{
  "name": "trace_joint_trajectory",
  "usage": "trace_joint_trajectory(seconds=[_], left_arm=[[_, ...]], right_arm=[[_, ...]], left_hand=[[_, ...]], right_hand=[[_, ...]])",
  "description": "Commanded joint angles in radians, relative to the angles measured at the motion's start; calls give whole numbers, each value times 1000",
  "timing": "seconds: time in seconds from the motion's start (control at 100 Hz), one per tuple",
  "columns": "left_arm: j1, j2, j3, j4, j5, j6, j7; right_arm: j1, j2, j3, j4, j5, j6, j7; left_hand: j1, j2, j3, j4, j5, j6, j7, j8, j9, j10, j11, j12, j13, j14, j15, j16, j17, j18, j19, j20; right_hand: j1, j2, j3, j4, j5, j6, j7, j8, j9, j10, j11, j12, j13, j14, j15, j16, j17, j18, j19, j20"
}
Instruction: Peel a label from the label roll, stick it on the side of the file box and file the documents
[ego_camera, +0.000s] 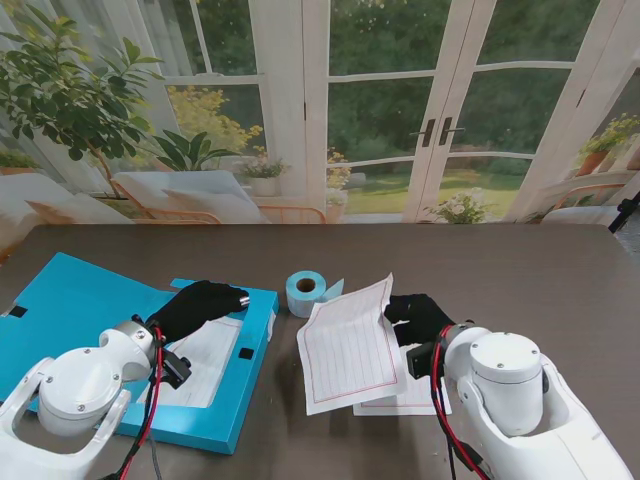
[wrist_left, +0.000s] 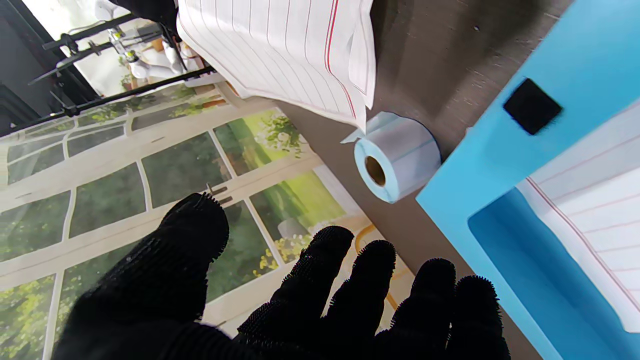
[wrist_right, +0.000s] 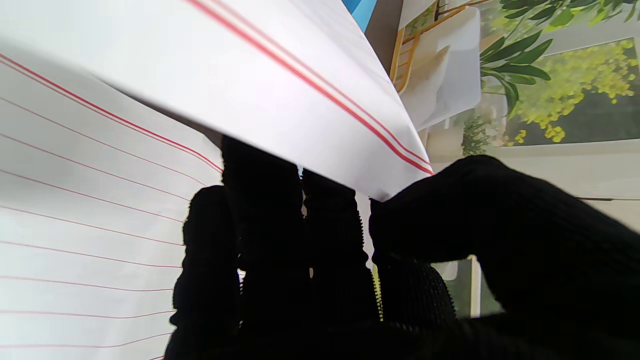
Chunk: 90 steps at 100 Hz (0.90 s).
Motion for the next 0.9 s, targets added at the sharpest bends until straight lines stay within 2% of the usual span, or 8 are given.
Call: trace_joint_trajectory(seconds=[0.0, 0.35, 0.51, 0.67, 0.89], left_arm=[[-16, -4, 17, -1, -14, -3, -26], [-66, -12, 98, 39, -108, 20, -30], [-61, -17, 111, 42, -133, 46, -22], [-56, -23, 118, 44, -188, 90, -18], [-68, -31, 141, 55, -248, 120, -14]], right_arm=[[-7, 0, 4, -26, 5, -10, 18], [-13, 2, 24, -71, 31, -28, 19], [-13, 1, 30, -85, 46, -37, 15], [-8, 0, 32, -98, 54, -44, 12], [2, -3, 28, -113, 66, -55, 0]], left_hand=[[8, 33, -15, -3, 17, -20, -15, 2, 3, 2, -1, 1, 16, 21, -10, 10, 11, -6, -25, 17], [6, 41, -32, -2, 5, -21, -19, -1, 20, 13, 8, 10, 29, 34, 8, 25, 22, 2, -15, 26], [0, 43, -36, -2, 2, -14, -21, -3, 29, 24, 10, 16, 35, 43, 16, 32, 29, 12, -8, 34], [0, 49, -40, -3, -5, -6, -26, -6, 25, 36, 7, 17, 37, 51, 21, 37, 30, 17, -5, 40], [-3, 58, -56, -4, -5, 10, -28, -8, 37, 53, 9, 19, 47, 65, 30, 43, 38, 28, 2, 52]], right_hand=[[7, -24, 25, 44, 26, -13, 1, 28, 39, 6, 26, 16, 54, -1, 21, -10, 304, 14, 57, -7], [11, -24, 33, 48, 32, -5, -4, 37, 42, 14, 25, 19, 58, 3, 24, -10, 306, 19, 60, -9], [13, -24, 36, 50, 36, 0, -7, 40, 44, 16, 24, 20, 59, 8, 25, -10, 306, 22, 60, -10], [15, -24, 38, 52, 38, 1, -11, 43, 45, 18, 21, 21, 60, 10, 25, -10, 305, 25, 61, -10], [15, -24, 39, 52, 41, 2, -14, 46, 48, 19, 20, 23, 61, 14, 25, -9, 305, 28, 62, -10]])
